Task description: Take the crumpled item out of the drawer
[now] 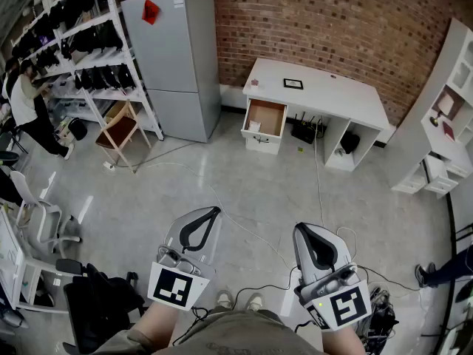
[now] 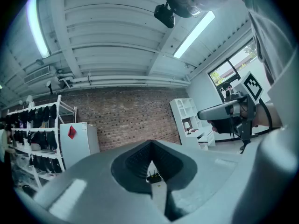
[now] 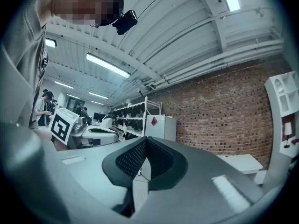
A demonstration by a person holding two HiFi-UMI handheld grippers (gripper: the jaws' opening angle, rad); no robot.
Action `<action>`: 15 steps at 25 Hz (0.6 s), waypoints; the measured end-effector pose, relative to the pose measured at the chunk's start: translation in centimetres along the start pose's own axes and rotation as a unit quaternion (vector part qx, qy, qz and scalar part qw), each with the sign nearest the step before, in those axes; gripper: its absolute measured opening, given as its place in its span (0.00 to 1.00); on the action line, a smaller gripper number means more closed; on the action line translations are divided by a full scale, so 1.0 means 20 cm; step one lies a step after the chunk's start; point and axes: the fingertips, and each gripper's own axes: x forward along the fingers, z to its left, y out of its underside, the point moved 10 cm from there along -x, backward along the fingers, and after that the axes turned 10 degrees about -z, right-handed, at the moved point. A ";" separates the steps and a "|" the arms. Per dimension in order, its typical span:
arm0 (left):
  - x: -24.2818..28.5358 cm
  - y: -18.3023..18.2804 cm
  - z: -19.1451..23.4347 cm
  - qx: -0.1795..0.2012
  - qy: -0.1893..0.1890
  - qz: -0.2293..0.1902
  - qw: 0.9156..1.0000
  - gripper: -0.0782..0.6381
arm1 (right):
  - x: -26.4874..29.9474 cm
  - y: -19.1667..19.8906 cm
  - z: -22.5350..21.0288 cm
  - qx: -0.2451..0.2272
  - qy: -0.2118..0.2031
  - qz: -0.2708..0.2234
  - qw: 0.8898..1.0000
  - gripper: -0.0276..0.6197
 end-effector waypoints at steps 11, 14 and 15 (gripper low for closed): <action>0.00 0.01 -0.06 -0.024 -0.001 0.008 1.000 0.11 | -0.07 0.01 -0.04 0.012 0.008 0.006 1.000 0.09; 0.01 0.00 -0.08 -0.023 0.005 0.003 1.000 0.11 | -0.09 0.00 -0.04 -0.008 0.015 0.014 1.000 0.09; 0.02 0.00 -0.09 -0.023 0.007 0.002 1.000 0.13 | -0.10 0.00 -0.05 -0.011 0.017 0.015 1.000 0.09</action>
